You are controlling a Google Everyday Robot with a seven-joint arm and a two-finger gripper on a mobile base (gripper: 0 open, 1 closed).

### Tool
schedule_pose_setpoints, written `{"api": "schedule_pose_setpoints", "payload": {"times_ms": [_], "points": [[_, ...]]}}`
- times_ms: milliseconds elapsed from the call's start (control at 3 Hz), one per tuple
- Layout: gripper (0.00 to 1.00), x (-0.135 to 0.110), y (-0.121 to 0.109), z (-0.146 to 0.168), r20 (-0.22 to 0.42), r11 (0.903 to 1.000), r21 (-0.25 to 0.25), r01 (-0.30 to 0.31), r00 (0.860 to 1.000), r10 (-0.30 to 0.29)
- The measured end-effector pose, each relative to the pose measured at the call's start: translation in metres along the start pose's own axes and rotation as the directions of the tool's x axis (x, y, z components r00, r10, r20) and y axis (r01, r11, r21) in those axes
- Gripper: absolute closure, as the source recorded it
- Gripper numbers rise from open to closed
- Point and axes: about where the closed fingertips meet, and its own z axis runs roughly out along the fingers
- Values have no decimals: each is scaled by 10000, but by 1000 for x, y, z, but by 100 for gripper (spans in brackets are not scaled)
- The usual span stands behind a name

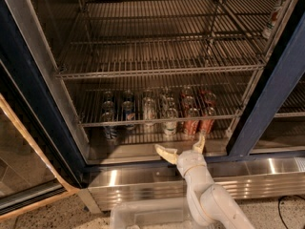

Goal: Pick coke can from bottom shelf of fridge

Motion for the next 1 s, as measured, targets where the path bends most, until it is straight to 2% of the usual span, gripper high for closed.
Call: {"api": "schedule_pose_setpoints", "payload": {"times_ms": [333, 1000], "points": [[0, 2, -2, 4, -45, 9999, 114, 3, 10000, -3], [0, 11, -24, 23, -139, 9969, 780, -65, 9999, 77]]}}
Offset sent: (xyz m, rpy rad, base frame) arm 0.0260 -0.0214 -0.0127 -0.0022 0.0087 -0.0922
